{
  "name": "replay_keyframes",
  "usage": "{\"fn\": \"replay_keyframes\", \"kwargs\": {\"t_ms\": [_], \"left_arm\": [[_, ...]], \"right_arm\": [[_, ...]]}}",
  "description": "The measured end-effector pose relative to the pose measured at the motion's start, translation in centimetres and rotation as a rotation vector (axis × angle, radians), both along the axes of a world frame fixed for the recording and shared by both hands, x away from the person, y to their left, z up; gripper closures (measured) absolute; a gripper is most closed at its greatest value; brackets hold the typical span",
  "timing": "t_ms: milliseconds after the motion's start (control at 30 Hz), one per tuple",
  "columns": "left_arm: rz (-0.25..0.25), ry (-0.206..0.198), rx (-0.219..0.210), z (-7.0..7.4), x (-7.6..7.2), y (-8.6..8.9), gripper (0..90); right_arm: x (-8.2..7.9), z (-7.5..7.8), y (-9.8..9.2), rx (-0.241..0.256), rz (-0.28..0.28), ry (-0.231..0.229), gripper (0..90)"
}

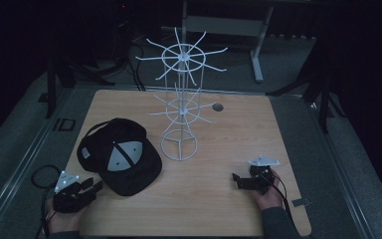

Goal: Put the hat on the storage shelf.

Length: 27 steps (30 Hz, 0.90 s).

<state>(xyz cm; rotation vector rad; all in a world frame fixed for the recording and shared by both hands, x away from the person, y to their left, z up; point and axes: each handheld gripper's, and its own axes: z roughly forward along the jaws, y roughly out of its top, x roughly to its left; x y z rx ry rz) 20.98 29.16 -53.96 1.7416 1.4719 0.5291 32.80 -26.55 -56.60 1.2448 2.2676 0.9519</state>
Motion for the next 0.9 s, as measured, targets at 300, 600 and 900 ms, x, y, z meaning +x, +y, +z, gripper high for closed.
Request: {"fn": "replay_keyframes", "kwargs": {"t_ms": [300,600,900], "left_arm": [[-0.007,-0.040,-0.013,0.3,-0.4,-0.4,52.7],[-0.030,-0.031,-0.042,0.2,-0.2,-1.0,45.8],[-0.070,-0.001,-0.061,-0.1,0.1,-1.8,38.6]], "right_arm": [[0.0,0.0,0.0,0.001,-0.001,-0.001,11.3],[0.0,0.0,0.0,0.000,-0.001,0.000,11.3],[0.0,0.0,0.0,0.000,0.000,0.000,11.3]]}}
